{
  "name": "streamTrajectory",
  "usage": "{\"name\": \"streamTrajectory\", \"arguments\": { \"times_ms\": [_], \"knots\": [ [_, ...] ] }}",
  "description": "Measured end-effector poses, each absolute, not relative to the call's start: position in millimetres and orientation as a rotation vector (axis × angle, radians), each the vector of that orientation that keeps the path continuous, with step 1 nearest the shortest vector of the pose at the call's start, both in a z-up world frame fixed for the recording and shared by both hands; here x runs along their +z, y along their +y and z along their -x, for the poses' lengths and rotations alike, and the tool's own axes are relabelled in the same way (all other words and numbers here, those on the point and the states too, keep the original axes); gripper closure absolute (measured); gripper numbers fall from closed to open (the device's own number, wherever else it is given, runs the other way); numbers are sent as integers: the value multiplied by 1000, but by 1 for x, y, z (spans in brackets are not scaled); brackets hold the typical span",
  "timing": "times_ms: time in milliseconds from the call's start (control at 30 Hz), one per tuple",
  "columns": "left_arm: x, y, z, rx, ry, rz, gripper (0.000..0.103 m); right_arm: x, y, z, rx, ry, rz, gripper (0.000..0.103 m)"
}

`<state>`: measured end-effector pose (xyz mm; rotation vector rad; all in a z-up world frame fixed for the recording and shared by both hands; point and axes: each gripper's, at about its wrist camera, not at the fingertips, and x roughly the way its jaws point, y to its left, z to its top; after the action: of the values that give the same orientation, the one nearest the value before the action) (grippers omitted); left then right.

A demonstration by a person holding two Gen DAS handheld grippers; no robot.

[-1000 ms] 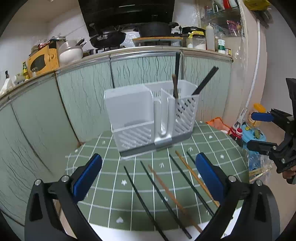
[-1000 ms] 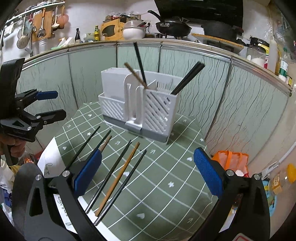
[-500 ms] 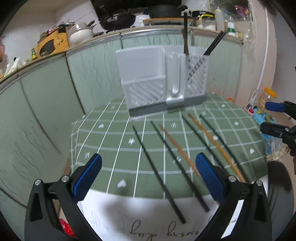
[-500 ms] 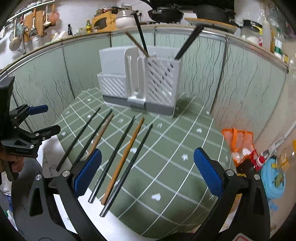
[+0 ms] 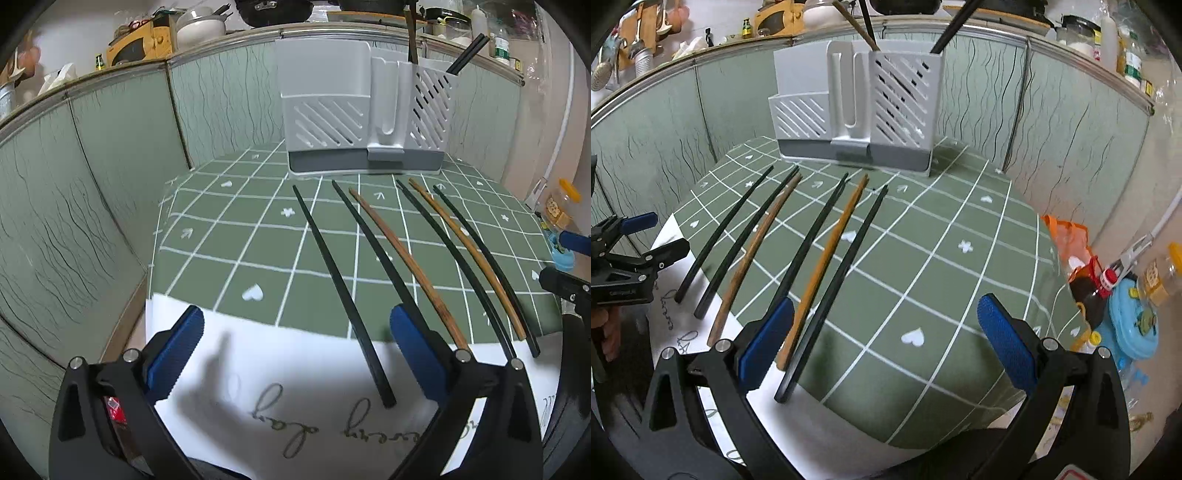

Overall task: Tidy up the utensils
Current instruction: 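Close the left tool on a black chopstick while the right tool grasps another black chopstick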

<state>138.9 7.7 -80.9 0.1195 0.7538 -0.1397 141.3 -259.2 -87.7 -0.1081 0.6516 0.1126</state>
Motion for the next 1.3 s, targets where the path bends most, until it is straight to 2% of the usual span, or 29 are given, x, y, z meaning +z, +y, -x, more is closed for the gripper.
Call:
{"name": "streamTrajectory", "arguments": {
  "times_ms": [167,200,600,800,1000,1100,1167,1300],
  "knots": [
    [-93,-2,-136,-146,787,-115,25,-94,-262,-137,95,653,88,7],
    [-95,-4,-135,-143,791,-116,32,-95,-262,-137,89,653,88,7],
    [-103,-18,-124,-146,777,-104,81,-110,-252,-128,85,671,96,9],
    [-101,-14,-124,-132,779,-104,90,-119,-245,-132,48,677,108,12],
    [-103,-15,-125,-129,777,-100,91,-125,-238,-136,12,687,101,21],
    [-103,-16,-125,-115,775,-104,93,-125,-233,-130,0,672,104,30],
    [-103,-16,-124,-106,771,-108,94,-125,-230,-126,1,664,103,42],
    [-104,-14,-122,-88,764,-97,95,-127,-226,-119,-9,647,86,58]
  ]
}}
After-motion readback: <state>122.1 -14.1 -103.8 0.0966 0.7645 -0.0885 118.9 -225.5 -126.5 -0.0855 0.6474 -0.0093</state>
